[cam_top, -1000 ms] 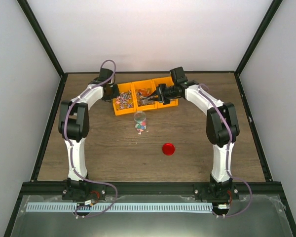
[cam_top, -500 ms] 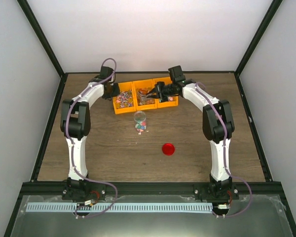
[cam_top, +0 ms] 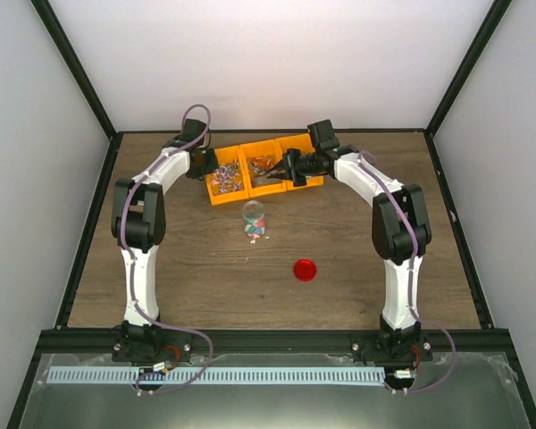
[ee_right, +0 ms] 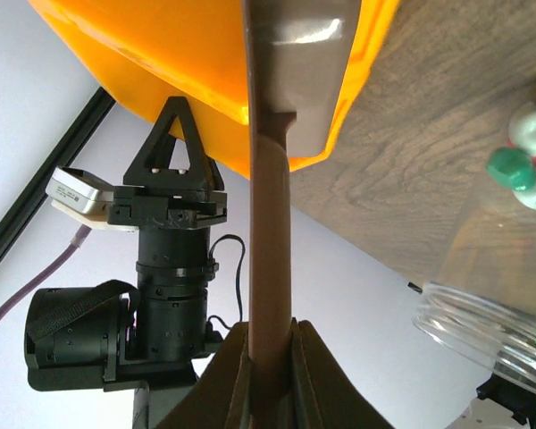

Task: Pack the candies
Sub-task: Scoop the fake candies from the storage box.

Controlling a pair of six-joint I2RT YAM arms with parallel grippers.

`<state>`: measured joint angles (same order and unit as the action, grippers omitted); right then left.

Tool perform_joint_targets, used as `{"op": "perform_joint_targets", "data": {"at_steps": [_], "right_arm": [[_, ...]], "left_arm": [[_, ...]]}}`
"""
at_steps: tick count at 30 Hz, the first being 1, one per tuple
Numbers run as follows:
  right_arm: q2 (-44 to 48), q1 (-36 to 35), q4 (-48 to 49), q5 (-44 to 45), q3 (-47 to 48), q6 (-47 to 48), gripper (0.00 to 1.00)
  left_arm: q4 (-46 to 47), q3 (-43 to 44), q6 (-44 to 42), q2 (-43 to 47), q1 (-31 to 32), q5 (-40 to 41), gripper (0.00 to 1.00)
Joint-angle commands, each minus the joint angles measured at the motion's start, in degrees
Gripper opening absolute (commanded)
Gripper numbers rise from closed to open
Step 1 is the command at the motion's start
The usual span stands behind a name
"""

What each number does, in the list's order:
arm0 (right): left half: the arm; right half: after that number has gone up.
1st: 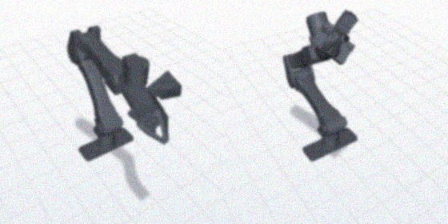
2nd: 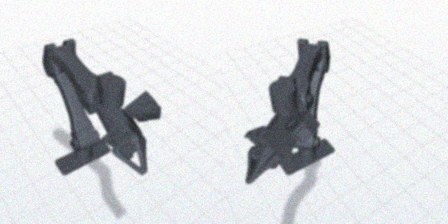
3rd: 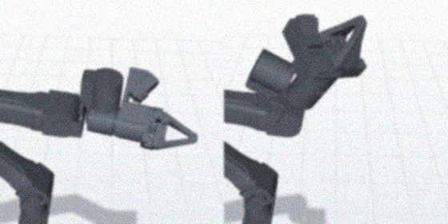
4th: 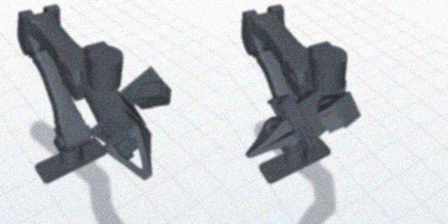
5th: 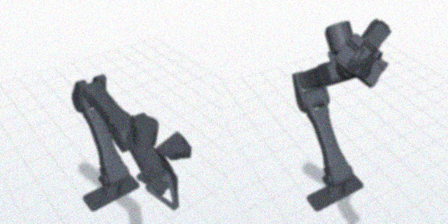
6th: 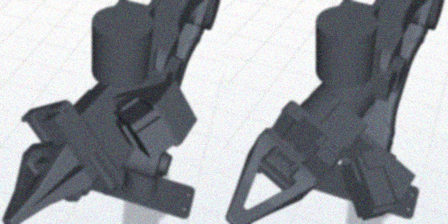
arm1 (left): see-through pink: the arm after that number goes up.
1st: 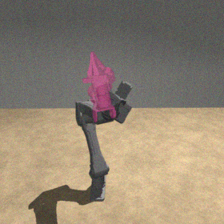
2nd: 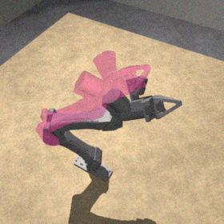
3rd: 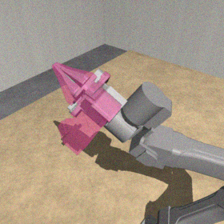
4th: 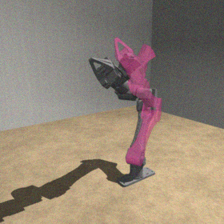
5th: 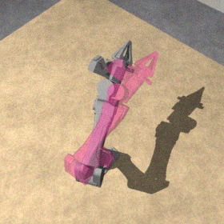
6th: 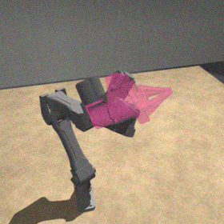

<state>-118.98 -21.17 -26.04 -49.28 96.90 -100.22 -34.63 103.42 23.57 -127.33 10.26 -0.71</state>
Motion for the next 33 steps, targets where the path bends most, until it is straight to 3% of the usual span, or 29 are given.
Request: {"op": "perform_joint_targets", "data": {"at_steps": [1, 20, 24, 33], "right_arm": [[3.13, -0.46, 1.67, -0.75, -1.95, -3.65, 0.01], [-8.98, 2.43, 8.21, 3.39, 0.17, -1.09, 0.01], [-10.09, 3.06, 14.06, 4.29, -1.95, -0.88, 0.01], [-14.39, 3.08, 21.96, 1.75, -3.73, 11.33, 0.01]], "left_arm": [[-1.2, 0.53, 3.29, -2.91, 0.02, 1.48, 0.04], [-5.62, 6.26, -2.95, -6.41, 0.02, -2.43, 0.04], [-6.12, 6.37, -3.09, -7.03, -0.03, -3.46, 0.04], [-6.03, 6.33, -3.21, -7.62, 0.02, -4.97, 0.04]]}}
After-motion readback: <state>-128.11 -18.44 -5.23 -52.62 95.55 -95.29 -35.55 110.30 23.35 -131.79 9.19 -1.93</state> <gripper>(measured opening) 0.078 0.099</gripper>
